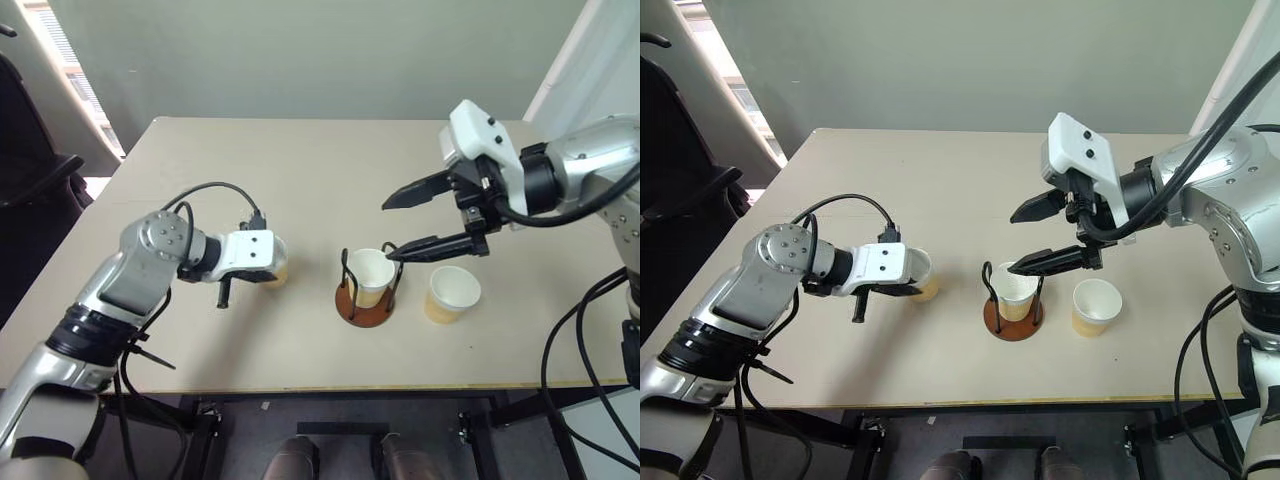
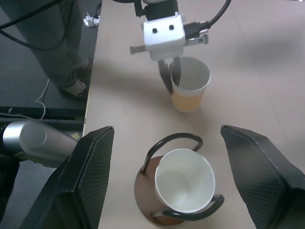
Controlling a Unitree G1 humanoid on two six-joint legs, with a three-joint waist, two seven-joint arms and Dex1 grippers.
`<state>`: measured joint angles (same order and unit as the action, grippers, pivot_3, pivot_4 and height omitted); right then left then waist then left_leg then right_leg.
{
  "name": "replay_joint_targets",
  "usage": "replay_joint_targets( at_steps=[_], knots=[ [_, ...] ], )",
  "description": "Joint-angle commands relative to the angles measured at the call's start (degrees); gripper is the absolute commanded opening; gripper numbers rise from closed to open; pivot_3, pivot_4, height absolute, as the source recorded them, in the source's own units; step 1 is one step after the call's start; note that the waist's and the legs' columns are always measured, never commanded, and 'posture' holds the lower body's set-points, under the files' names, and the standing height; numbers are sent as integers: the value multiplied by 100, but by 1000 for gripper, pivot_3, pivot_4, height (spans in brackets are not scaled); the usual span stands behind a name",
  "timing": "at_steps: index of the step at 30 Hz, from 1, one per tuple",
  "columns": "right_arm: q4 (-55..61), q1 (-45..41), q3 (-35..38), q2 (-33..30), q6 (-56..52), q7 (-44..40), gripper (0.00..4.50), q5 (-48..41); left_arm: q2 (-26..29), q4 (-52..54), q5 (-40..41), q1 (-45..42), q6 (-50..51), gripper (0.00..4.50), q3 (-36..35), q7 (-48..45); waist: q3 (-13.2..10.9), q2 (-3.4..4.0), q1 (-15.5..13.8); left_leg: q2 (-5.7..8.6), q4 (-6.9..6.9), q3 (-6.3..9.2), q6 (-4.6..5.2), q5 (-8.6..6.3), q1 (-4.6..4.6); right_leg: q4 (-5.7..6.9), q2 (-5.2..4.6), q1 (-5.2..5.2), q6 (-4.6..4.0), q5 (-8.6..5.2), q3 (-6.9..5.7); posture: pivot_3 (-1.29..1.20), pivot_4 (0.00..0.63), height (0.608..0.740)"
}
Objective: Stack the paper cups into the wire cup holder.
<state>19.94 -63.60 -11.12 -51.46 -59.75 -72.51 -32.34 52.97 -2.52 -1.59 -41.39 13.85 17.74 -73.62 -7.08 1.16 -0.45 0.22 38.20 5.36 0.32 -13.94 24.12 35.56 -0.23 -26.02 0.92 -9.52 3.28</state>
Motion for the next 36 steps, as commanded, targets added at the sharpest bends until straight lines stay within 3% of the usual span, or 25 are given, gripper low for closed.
replay_joint_targets(
  at_steps=[1, 10, 14, 21, 27, 36],
  knots=[
    [5, -87, 242, -107, 115, 28, 3729, -73, 68, -9, 88, -233, -184, 27, -239, -166, 0, 0, -1, 0, 0, 0, 0, 0, 0, 0, 0, 0, 0, 0, 0, 0, 150, 740],
    [149, 436, 754, -609, 89, 94, 3729, -236, -340, 110, 962, -1101, 320, 27, -481, -799, 1, -2, -49, 2, 4, -1, 7, -4, 6, -6, -4, 5, 3, 2, -2, 0, 150, 740],
    [283, 704, 1187, -665, -383, 399, 3729, -641, -624, 295, 1545, -1634, 662, 27, -537, -1185, 1, -2, -44, 3, 8, -3, 8, -5, 16, -15, -6, 3, 55, 32, -1, 0, 150, 740],
    [435, 1067, 1752, -634, -789, 982, 3729, -1093, -1260, 109, 2180, -2492, 983, 27, -428, -1699, 1, -2, -44, 2, 10, -4, 11, -6, 16, -27, -6, 8, 71, 40, 0, 0, 150, 740],
    [497, 1256, 2241, -858, -1095, 1290, 3729, -1479, -1295, 32, 2426, -2629, 838, 27, 2, -1888, 0, -2, -42, 1, 11, -5, 14, -6, 15, -35, -5, 14, 83, 40, 1, 0, 150, 740],
    [622, 1778, 2760, -1051, -1076, 1759, 3729, -1778, -1617, -802, 2061, -2817, 107, 27, 443, -1888, 0, -2, -76, 1, 47, -6, 34, -18, 26, -49, -6, 25, 105, 42, 2, 0, 150, 740]
  ],
)
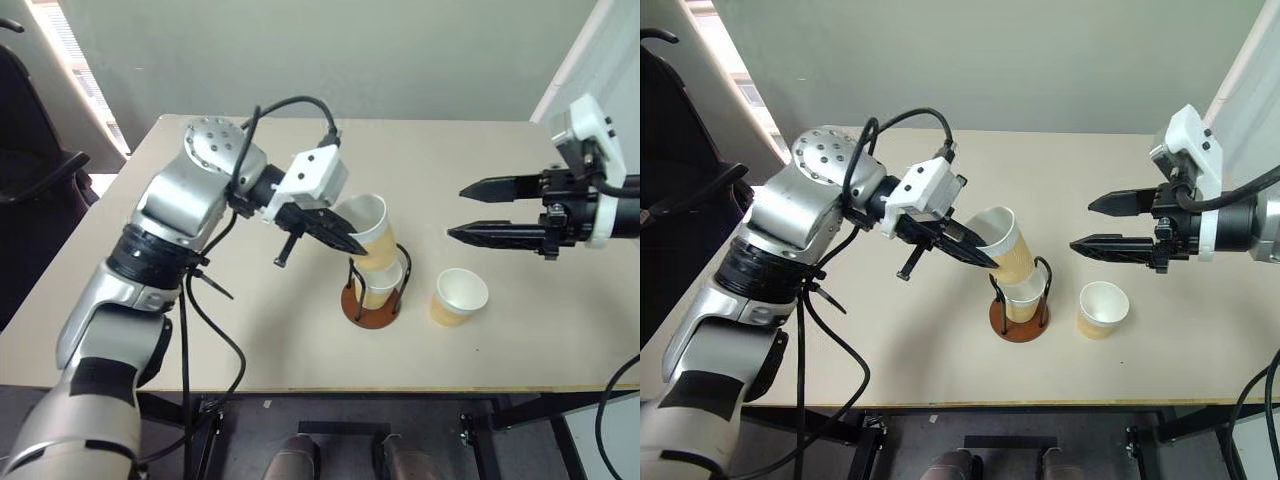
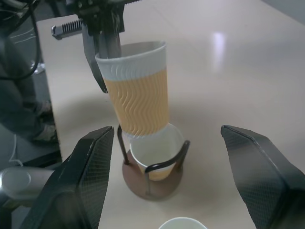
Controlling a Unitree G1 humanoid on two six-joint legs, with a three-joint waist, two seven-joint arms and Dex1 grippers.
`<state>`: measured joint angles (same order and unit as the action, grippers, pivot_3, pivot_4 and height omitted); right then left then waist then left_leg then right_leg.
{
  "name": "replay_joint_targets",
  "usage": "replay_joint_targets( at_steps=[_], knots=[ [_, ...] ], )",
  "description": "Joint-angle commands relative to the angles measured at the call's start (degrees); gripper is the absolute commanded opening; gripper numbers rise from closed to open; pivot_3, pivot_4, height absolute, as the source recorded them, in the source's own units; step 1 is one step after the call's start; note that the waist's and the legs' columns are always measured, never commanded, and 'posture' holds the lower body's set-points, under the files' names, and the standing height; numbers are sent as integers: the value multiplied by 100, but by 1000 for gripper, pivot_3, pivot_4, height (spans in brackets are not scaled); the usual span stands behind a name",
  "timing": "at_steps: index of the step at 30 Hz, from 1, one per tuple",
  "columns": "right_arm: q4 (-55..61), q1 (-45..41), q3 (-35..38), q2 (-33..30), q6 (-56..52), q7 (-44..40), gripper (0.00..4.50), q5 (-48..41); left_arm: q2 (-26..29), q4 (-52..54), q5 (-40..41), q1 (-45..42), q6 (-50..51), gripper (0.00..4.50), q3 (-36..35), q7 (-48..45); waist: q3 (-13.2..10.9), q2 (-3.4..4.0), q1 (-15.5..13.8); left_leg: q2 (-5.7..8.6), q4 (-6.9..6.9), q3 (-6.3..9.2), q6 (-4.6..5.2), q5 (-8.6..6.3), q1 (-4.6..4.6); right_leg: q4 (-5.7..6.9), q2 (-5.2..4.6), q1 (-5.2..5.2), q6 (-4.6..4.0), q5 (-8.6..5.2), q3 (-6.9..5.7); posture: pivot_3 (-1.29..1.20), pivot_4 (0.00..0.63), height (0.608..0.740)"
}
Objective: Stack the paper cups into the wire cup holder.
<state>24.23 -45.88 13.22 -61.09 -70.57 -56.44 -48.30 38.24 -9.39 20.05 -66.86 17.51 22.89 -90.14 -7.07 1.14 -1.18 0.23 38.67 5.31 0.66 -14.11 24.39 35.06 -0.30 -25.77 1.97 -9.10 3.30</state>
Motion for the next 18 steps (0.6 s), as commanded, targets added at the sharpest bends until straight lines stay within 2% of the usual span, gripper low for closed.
replay_joint_targets(
  at_steps=[1, 7, 18],
  knots=[
    [214, 45, 348, -94, 8, 191, 3729, -216, -221, -177, -125, -308, -285, 27, -88, -236, 0, 0, -7, 0, 4, 0, 4, -2, 2, -3, 1, 1, 2, 1, -1, 0, 150, 740],
    [273, 148, 384, -171, 40, 355, 3729, -382, -449, -384, -212, -429, -466, 27, -1, -236, 0, 0, -17, 4, 38, -4, 23, -15, 18, -10, -1, 5, 23, 1, 4, 0, 150, 740],
    [270, 223, 395, -230, 145, 567, 3729, -544, -345, -519, -290, -383, -842, 27, 471, -236, 0, 0, -24, 4, 40, -5, 33, -21, 20, -11, -2, 5, 34, -2, 5, 0, 150, 740]
  ],
)
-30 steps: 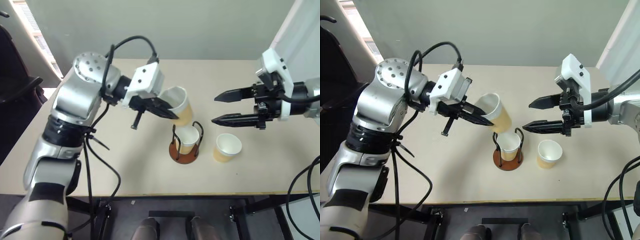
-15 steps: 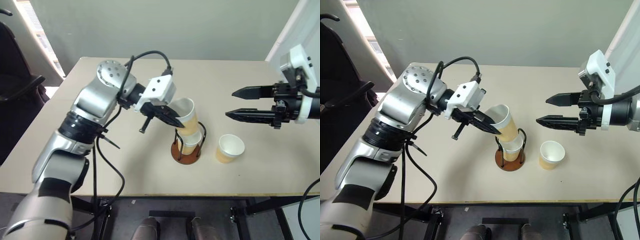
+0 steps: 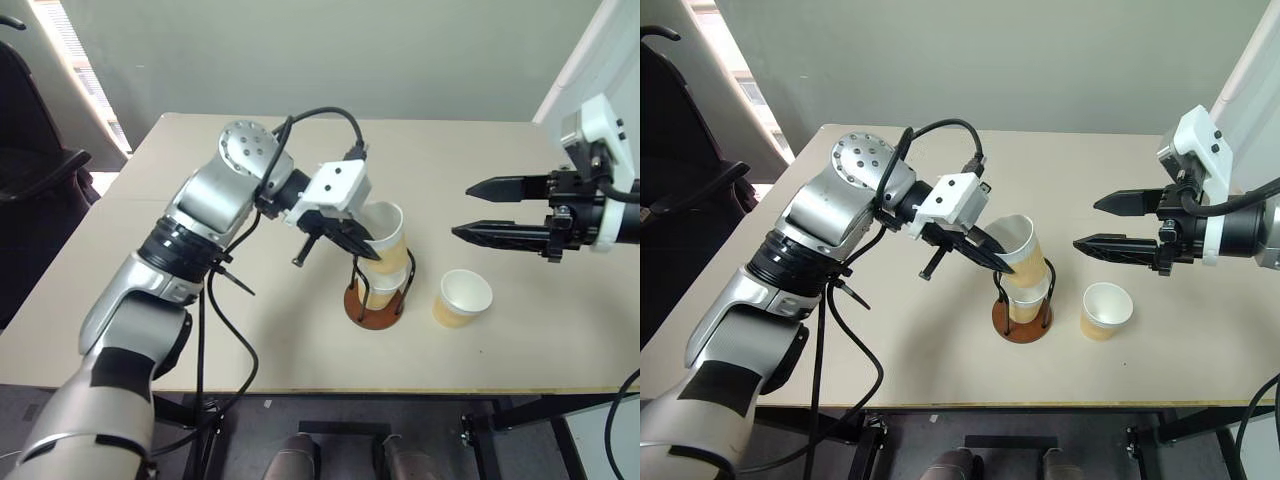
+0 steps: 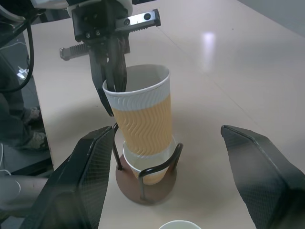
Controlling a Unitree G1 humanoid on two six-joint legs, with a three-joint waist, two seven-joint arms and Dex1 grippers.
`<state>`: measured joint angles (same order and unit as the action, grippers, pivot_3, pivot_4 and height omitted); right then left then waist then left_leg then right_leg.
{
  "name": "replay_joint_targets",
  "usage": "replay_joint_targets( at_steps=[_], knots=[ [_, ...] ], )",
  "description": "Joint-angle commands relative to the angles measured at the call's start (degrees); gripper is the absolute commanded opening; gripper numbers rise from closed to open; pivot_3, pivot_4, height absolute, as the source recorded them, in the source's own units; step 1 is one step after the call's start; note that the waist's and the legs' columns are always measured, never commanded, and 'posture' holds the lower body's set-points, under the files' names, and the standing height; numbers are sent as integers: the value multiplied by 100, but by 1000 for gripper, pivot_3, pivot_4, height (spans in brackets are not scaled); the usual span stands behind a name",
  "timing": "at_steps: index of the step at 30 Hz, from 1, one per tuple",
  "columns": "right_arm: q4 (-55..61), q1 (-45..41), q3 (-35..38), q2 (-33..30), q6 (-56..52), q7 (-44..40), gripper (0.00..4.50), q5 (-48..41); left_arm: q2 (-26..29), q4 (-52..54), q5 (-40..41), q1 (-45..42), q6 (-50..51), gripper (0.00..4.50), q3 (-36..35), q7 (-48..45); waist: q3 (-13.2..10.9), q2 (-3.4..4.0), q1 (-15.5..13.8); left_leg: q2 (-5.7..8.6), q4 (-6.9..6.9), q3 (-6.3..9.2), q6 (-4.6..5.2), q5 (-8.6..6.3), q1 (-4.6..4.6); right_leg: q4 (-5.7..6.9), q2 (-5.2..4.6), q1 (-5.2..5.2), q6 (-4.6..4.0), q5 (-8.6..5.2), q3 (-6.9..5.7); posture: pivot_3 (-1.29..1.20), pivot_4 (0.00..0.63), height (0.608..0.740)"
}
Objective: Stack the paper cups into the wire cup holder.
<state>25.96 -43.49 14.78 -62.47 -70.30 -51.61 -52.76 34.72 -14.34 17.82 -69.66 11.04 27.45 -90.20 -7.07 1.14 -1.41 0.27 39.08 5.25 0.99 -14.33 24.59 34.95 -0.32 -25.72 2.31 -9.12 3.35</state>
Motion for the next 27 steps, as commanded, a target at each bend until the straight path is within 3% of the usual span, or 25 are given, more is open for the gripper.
replay_joint_targets(
  at_steps=[1, 9, 13, 23, 27],
  knots=[
    [104, -5, 247, -93, 120, 103, 3729, -113, -1, -49, -104, -95, -251, 27, 50, -230, 0, 0, -1, 0, 1, 0, 0, 0, 0, 0, 0, 0, 0, 0, 0, 0, 150, 740],
    [170, 175, 347, -248, 110, 206, 3729, -225, -181, -282, -187, -85, -471, 27, 255, -230, 0, 0, -16, 2, 4, -1, 3, -2, 3, -1, -2, 1, 5, 0, 0, 0, 150, 740],
    [196, 237, 365, -371, 114, 227, 3729, -236, -215, -335, -148, -131, -514, 945, 391, -230, 0, 0, -19, 2, 3, -1, 3, -4, 2, -1, -2, 1, 7, -1, 0, 0, 150, 740],
    [387, 620, 218, -806, 333, 17, 3729, -54, -390, -512, -190, -281, -502, 4483, 138, -230, 0, 0, -30, 4, 6, -2, 4, -6, 4, -1, -4, 2, 16, -3, 1, 0, 150, 740],
    [792, 1237, -102, -1208, 785, -265, 3729, 367, -398, -562, 112, -297, -9, 4483, -372, -215, 0, 0, -36, 5, 6, -2, 5, -12, 6, -2, -4, 3, 22, -7, 2, 0, 150, 740]
  ],
)
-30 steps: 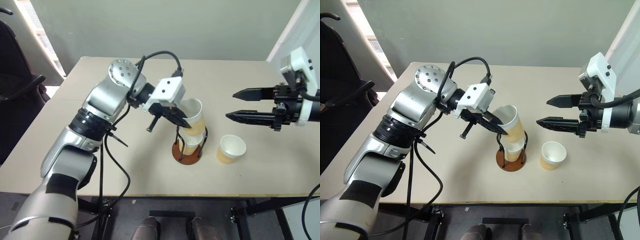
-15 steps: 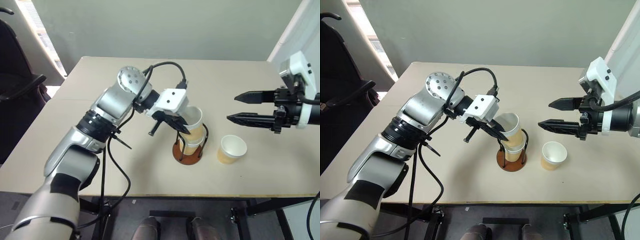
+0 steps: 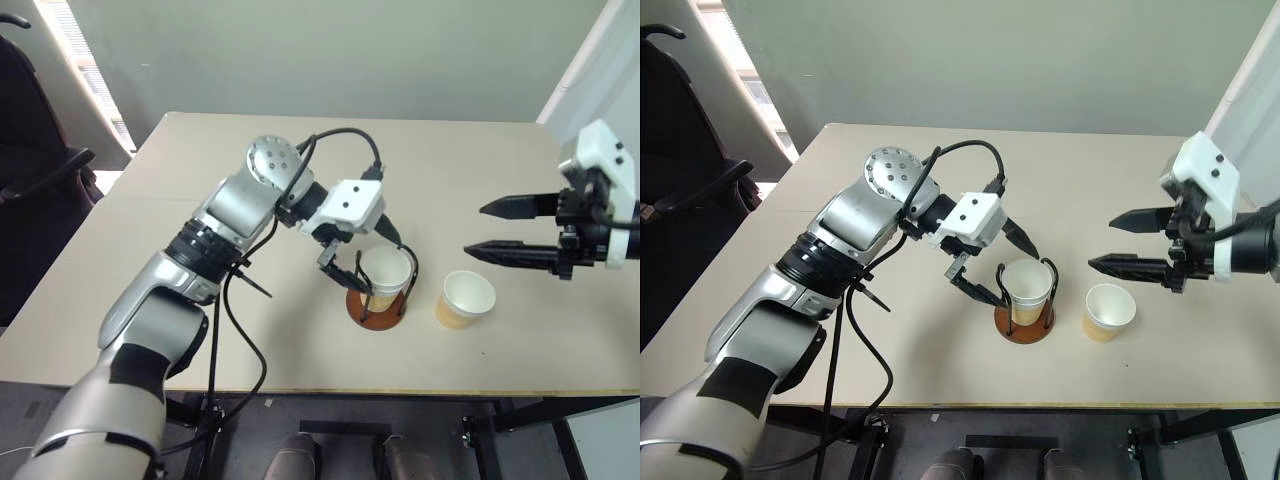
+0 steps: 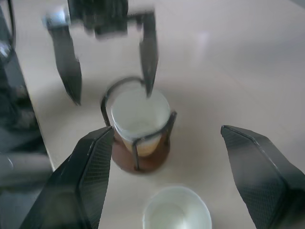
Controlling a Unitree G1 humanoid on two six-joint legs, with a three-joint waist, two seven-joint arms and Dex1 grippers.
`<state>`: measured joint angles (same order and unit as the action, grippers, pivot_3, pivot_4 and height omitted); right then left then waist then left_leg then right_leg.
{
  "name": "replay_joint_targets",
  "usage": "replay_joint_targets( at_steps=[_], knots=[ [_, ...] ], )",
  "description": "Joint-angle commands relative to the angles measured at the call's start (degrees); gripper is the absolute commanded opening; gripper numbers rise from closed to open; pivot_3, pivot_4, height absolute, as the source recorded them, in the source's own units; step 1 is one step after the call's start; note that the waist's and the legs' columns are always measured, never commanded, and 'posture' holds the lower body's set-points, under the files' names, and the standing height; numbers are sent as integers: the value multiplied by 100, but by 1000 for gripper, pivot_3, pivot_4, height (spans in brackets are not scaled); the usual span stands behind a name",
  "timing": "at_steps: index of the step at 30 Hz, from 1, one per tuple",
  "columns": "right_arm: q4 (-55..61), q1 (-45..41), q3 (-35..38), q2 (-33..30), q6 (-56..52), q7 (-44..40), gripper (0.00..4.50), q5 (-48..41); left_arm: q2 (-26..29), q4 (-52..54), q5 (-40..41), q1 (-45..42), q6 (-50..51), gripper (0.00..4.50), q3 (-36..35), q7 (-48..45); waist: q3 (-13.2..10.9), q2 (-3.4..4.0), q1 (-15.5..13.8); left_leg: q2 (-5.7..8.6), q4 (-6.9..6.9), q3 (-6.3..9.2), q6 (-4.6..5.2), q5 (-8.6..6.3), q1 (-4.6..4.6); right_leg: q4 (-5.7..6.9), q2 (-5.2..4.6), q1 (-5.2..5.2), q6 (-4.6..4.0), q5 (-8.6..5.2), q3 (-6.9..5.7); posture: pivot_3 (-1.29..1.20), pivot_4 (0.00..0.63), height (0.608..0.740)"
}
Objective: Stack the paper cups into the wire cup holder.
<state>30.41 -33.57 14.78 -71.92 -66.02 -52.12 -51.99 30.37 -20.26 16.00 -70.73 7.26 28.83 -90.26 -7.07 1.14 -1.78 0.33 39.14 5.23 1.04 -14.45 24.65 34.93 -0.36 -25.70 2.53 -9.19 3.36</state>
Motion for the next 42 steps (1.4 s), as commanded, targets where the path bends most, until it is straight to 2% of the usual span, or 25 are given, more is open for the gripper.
replay_joint_targets(
  at_steps=[1, 8, 10, 17, 22, 25, 34, 39, 42],
  knots=[
    [435, 409, -189, -330, 490, -291, 3729, 397, 67, 51, 416, -164, 550, 4483, -677, -210, 0, 0, 1, 0, 0, -2, -1, -1, 0, 0, 1, 0, 1, -1, 0, 0, 150, 740],
    [633, 893, -967, -586, 1307, -644, 3729, 1199, 533, 422, 797, 315, 1270, 4483, -1427, -190, 1, 2, 27, 0, 1, -10, -2, -4, -4, 1, 1, 0, 8, -5, 6, 0, 150, 740],
    [580, 892, -1417, -566, 1568, -660, 3729, 1631, 787, 561, 870, 600, 1288, 4483, -1522, -218, 1, 2, 32, 0, 1, -10, -2, -3, -11, 2, 1, 4, 8, -5, 7, 0, 150, 740],
    [-67, 601, -2884, -37, 2215, -790, 3729, 3026, 1357, 834, 1039, 1235, 1369, 4483, -1938, -161, 2, 2, 17, -1, 16, -6, 4, -1, -15, 7, 1, 10, 12, 5, 6, 0, 150, 740],
    [-581, 438, -3390, 179, 2563, -1036, 3729, 3744, 1433, 1095, 1049, 1437, 1527, 4483, -2112, -1, 1, 2, 8, 1, 27, -5, 11, -3, -19, 4, -1, 22, 8, 10, 5, 0, 150, 740],
    [-650, 402, -3425, 265, 2640, -1198, 3145, 3913, 1446, 1204, 1042, 1510, 1591, 4500, -2154, 51, 1, 2, 22, 0, 28, -6, 11, -4, -21, 5, -2, 23, 5, 11, 5, 0, 150, 740],
    [-508, 24, -2687, 160, 2336, -1795, 40, 3493, 1486, 1164, 896, 1603, 1527, 4500, -2120, 40, 1, 2, 39, -1, 22, -6, 10, -3, -23, 4, 0, 23, -5, 10, 4, 0, 150, 740],
    [-675, -522, -2254, -139, 2198, -2258, 14, 3234, 1486, 1111, 855, 1647, 1478, 4500, -2131, -23, 1, 2, 37, -1, 11, -6, 8, -3, -24, 3, 0, 21, -19, 2, 4, 0, 150, 740],
    [-888, -1147, -2228, -226, 2197, -2504, 14, 3229, 1495, 1070, 843, 1662, 1437, 4500, -2137, -46, 1, 2, 42, -1, 4, -6, 7, -3, -24, 4, 0, 15, -26, -2, 4, 0, 150, 740]
  ],
)
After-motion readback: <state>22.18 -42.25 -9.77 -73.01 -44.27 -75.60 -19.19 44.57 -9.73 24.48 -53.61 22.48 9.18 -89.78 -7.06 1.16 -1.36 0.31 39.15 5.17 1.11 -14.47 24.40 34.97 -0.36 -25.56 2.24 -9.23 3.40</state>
